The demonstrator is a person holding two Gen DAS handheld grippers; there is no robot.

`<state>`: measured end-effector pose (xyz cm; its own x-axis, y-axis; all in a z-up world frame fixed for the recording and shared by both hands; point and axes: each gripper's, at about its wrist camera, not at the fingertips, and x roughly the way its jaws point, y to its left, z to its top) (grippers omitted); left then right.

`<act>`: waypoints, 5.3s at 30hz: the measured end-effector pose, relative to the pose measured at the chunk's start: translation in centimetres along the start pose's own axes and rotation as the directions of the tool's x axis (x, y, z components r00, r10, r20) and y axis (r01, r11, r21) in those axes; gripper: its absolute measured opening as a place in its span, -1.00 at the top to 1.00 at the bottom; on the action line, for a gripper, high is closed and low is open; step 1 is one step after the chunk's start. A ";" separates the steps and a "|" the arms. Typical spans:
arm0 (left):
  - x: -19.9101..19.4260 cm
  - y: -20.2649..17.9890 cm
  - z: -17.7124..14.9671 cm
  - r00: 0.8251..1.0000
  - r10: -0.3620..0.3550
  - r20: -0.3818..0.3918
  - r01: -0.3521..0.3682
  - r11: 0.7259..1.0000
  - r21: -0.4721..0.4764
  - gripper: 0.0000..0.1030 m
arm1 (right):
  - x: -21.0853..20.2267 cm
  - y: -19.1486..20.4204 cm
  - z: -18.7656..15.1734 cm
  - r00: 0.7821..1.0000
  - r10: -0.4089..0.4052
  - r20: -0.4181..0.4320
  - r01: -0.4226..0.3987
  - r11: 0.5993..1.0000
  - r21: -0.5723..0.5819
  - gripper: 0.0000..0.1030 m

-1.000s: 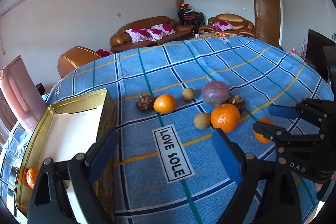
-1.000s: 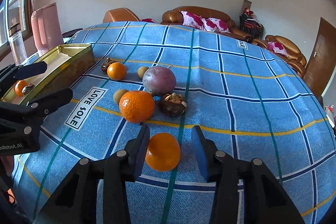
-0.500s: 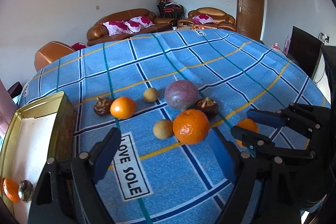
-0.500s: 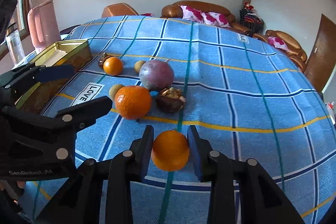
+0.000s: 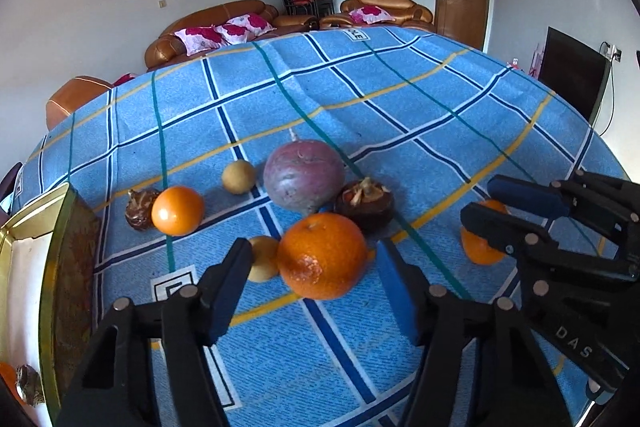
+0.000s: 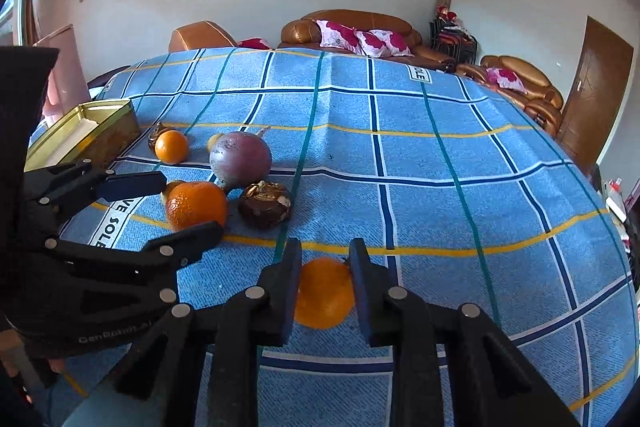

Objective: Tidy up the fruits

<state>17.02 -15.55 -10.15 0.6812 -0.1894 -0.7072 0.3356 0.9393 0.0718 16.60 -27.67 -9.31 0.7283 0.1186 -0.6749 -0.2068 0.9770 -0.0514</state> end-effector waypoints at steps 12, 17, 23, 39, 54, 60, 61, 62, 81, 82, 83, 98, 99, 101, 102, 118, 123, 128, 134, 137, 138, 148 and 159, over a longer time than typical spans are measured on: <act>1.0 0.2 0.3 0.998 0.055 -0.030 -0.054 0.998 0.016 -0.44 | 1.4 -0.6 -0.2 0.996 0.030 -0.084 -0.028 0.999 0.024 0.20; 1.7 0.9 0.4 0.996 0.063 -0.063 -0.063 0.998 0.003 -0.43 | 2.1 -0.1 -0.3 0.992 0.038 -0.123 -0.038 0.999 0.002 0.22; 1.3 0.5 0.3 0.998 0.055 -0.036 -0.054 0.998 0.024 -0.26 | 1.5 -0.2 -0.5 0.995 0.035 -0.095 -0.034 0.999 0.012 0.23; 2.4 1.0 0.1 0.991 -0.091 -0.102 0.089 0.996 -0.028 0.07 | 0.8 0.2 -0.3 0.998 0.018 -0.058 -0.018 1.000 -0.016 0.24; -0.5 0.5 0.1 0.996 -0.076 0.038 0.075 0.997 0.015 0.13 | -0.7 0.9 -0.5 1.000 0.021 0.019 -0.020 0.998 -0.054 0.24; -1.4 0.7 0.2 0.994 -0.076 0.084 0.075 0.997 0.017 0.13 | -1.2 1.2 -0.6 0.999 0.013 0.051 -0.009 0.997 -0.070 0.24; -1.5 0.7 0.2 0.993 -0.075 0.092 0.074 0.997 0.015 0.13 | -1.3 1.2 -0.5 0.998 0.013 0.056 -0.009 0.997 -0.071 0.24; -1.7 0.7 0.2 0.992 -0.075 0.100 0.074 0.997 0.013 0.13 | -1.5 1.2 -0.5 0.998 0.014 0.066 -0.009 0.997 -0.070 0.24; -4.3 1.3 -0.5 0.971 -0.043 0.235 0.046 0.999 -0.007 0.13 | -3.7 0.9 -1.0 0.979 0.002 0.202 0.010 0.998 -0.059 0.24; -4.4 1.3 -0.5 0.970 -0.042 0.239 0.045 0.999 -0.009 0.13 | -3.8 0.8 -1.0 0.979 0.001 0.206 0.011 0.998 -0.059 0.24; -4.4 1.3 -0.5 0.970 -0.042 0.240 0.046 0.999 -0.009 0.13 | -3.8 0.9 -1.0 0.978 0.001 0.209 0.011 0.998 -0.059 0.24; -5.8 1.5 -1.3 0.957 -0.004 0.290 0.013 0.999 -0.030 0.13 | -4.8 1.0 -1.3 0.964 -0.027 0.264 0.043 0.997 -0.057 0.24; -6.0 1.5 -1.4 0.955 0.005 0.297 0.004 1.000 -0.029 0.13 | -4.9 1.1 -1.4 0.963 -0.029 0.268 0.046 0.997 -0.058 0.24; -6.2 1.4 -1.6 0.951 0.018 0.308 -0.008 0.999 -0.032 0.13 | -5.2 1.1 -1.4 0.960 -0.034 0.280 0.052 0.997 -0.058 0.24; -6.4 1.5 -1.7 0.950 0.022 0.313 -0.012 0.999 -0.034 0.13 | -5.3 1.1 -1.5 0.957 -0.034 0.287 0.053 0.997 -0.058 0.24; -8.7 4.1 -3.7 0.932 0.113 0.344 -0.085 0.992 -0.093 0.13 | -6.5 3.6 -1.2 0.938 -0.006 0.346 0.048 0.993 -0.112 0.24; -10.0 5.0 -4.3 0.924 0.135 0.357 -0.102 0.989 -0.110 0.13 | -7.1 5.0 -0.5 0.931 0.025 0.364 0.026 0.990 -0.135 0.24; -11.3 6.0 -4.7 0.915 0.162 0.369 -0.123 0.984 -0.125 0.13 | -7.3 6.8 0.2 0.927 0.060 0.370 -0.001 0.988 -0.157 0.24; -12.3 7.3 -5.2 0.908 0.192 0.374 -0.147 0.978 -0.146 0.13 | -7.2 8.8 0.9 0.924 0.094 0.370 -0.025 0.982 -0.185 0.24; -12.8 8.0 -5.5 0.905 0.209 0.370 -0.160 0.974 -0.160 0.13 | -7.2 9.7 1.1 0.923 0.107 0.370 -0.034 0.980 -0.198 0.24; -12.9 8.2 -5.5 0.905 0.212 0.370 -0.161 0.973 -0.164 0.13 | -7.2 9.9 1.2 0.922 0.111 0.370 -0.037 0.979 -0.202 0.24; -13.9 10.6 -6.1 0.897 0.258 0.358 -0.193 0.959 -0.207 0.13 | -7.1 12.5 1.9 0.917 0.147 0.371 -0.056 0.968 -0.244 0.24; -14.6 13.0 -7.2 0.891 0.303 0.337 -0.227 0.942 -0.246 0.13 | -6.8 15.8 2.9 0.911 0.195 0.362 -0.089 0.953 -0.289 0.24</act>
<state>6.76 1.44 -3.96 0.9283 0.0189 -0.3713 0.0018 0.9985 0.0552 10.30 -12.56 -3.42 0.8603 0.3626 -0.3583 -0.4505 0.8696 -0.2019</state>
